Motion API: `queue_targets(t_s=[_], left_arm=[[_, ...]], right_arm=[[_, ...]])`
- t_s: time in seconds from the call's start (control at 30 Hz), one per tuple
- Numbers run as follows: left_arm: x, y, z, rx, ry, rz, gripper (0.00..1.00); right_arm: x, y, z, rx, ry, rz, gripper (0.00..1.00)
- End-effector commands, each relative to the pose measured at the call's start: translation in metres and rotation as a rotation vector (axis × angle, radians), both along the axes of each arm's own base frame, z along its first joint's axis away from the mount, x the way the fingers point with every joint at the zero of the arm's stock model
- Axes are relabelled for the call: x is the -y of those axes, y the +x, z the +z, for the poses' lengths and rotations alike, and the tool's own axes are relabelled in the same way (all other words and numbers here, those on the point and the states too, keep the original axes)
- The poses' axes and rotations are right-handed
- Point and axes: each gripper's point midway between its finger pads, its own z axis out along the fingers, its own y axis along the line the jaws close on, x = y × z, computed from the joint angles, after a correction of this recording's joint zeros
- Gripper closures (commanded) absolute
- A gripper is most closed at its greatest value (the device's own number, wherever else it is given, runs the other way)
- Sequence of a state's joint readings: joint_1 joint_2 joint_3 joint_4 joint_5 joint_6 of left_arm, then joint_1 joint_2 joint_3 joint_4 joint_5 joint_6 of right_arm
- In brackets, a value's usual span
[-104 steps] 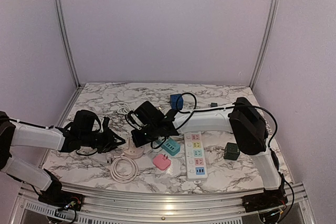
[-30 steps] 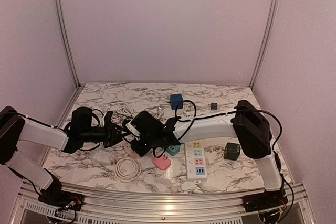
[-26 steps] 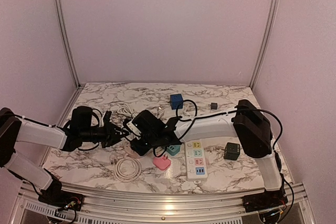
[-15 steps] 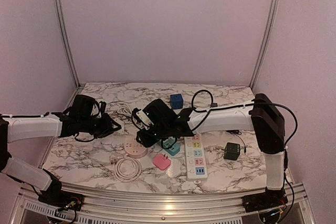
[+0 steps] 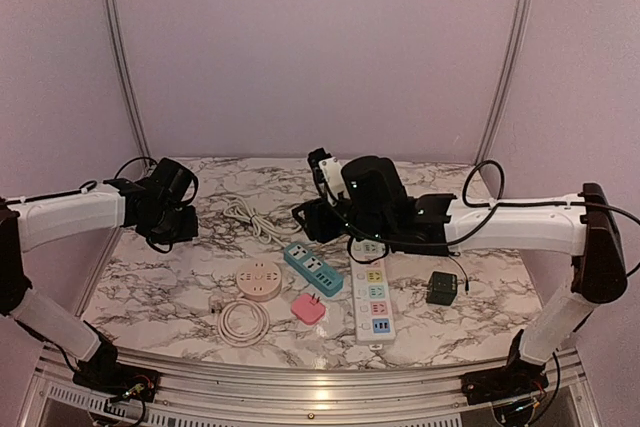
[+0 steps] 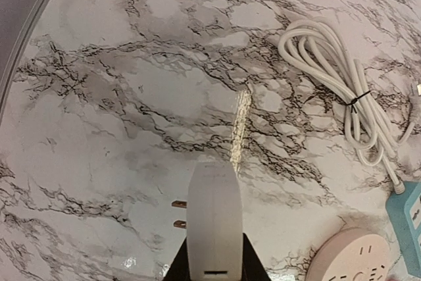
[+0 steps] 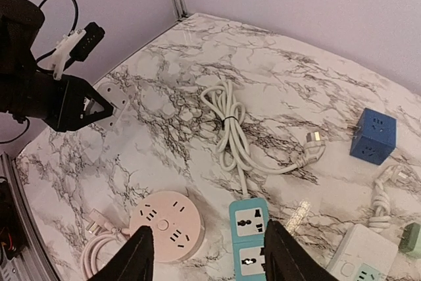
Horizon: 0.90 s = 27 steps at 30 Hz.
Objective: Pull the plug off the socket
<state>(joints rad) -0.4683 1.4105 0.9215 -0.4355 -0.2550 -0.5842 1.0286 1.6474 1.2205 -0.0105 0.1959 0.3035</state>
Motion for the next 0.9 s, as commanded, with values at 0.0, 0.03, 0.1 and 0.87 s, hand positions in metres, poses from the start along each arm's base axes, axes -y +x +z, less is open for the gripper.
queue_targets(t_s=[0.0,0.03,0.1,0.87], left_arm=[[-0.037,0.001,-0.002,-0.053,0.26,0.04,1.0],[-0.041,0.003,-0.003,-0.061,0.295,0.044,1.0],[-0.046,0.009,-0.005,-0.075,0.365,0.037,1.0],[-0.036,0.033,-0.06,-0.204,0.468,-0.04,0.88]], right_arm=[[0.035,0.012,0.025,0.07,0.054,-0.155,0.43],[0.042,0.012,0.026,0.074,0.056,-0.175,0.43],[0.053,0.012,0.026,0.078,0.061,-0.208,0.42],[0.095,0.011,0.014,0.065,0.042,-0.307,0.41]])
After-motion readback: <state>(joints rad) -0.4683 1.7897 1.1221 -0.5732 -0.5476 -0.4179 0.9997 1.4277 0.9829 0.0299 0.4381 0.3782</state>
